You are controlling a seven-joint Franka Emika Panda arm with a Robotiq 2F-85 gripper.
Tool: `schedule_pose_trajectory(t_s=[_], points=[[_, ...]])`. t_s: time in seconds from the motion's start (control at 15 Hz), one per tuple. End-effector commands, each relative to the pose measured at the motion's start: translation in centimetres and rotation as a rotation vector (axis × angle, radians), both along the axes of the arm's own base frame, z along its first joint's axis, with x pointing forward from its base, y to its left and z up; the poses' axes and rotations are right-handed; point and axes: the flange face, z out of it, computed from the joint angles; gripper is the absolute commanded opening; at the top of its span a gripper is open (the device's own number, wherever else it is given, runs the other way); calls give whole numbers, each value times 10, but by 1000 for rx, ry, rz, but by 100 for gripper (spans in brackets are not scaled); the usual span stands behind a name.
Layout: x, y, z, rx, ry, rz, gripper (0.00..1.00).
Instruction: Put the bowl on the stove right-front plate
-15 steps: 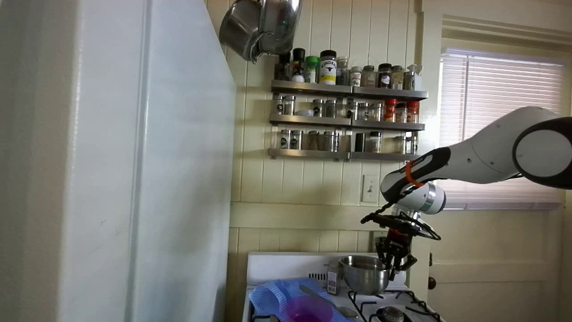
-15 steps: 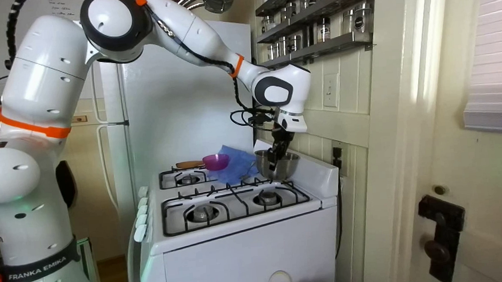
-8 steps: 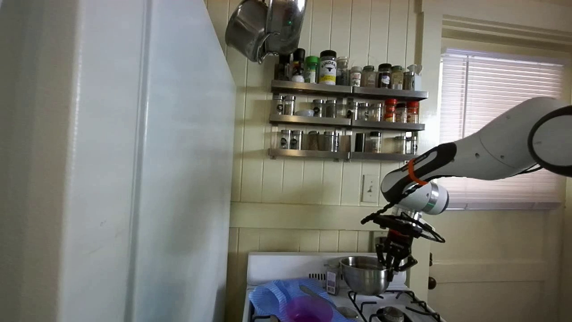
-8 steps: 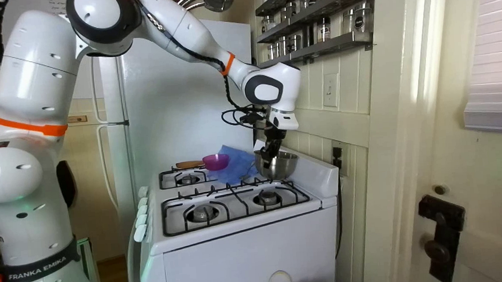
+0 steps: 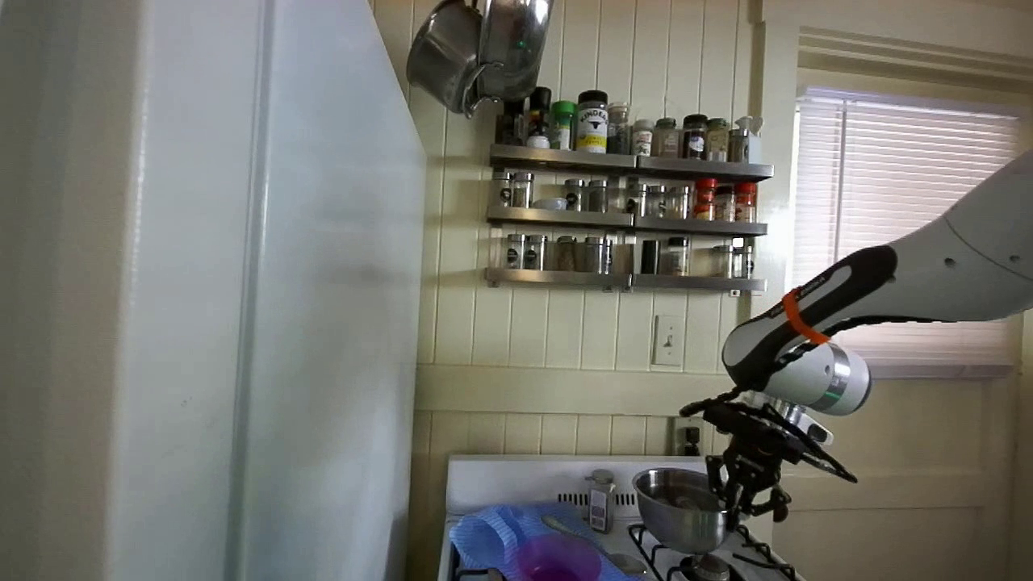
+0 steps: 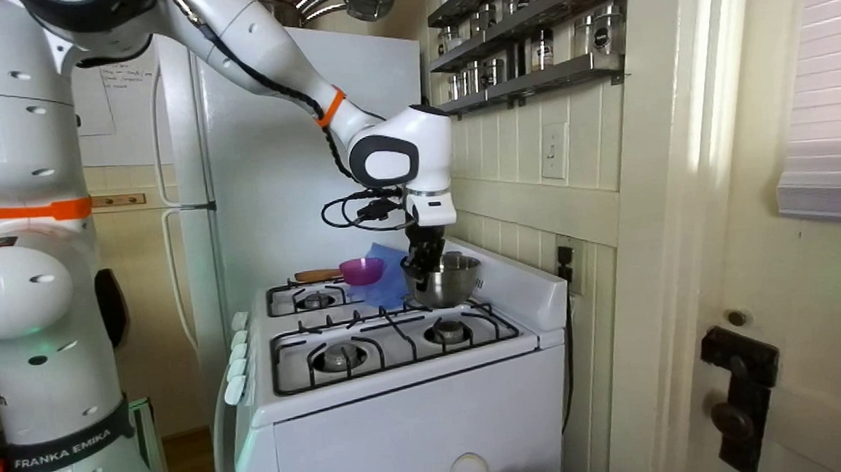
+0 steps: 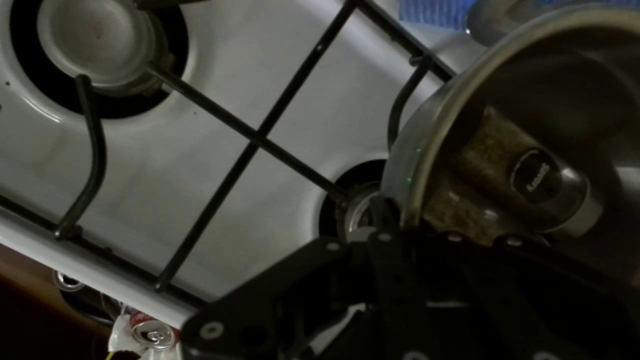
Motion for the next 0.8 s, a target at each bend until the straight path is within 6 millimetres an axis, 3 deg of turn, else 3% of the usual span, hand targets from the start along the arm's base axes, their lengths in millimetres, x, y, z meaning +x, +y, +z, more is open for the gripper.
schedule_pose_trajectory(t_s=[0.0,0.33,0.73], points=[[-58,5,13,-27,-82,-56,2],[-102,12,24,-57,-169,-97,2],[-142,45,39,7,-170,12,2]])
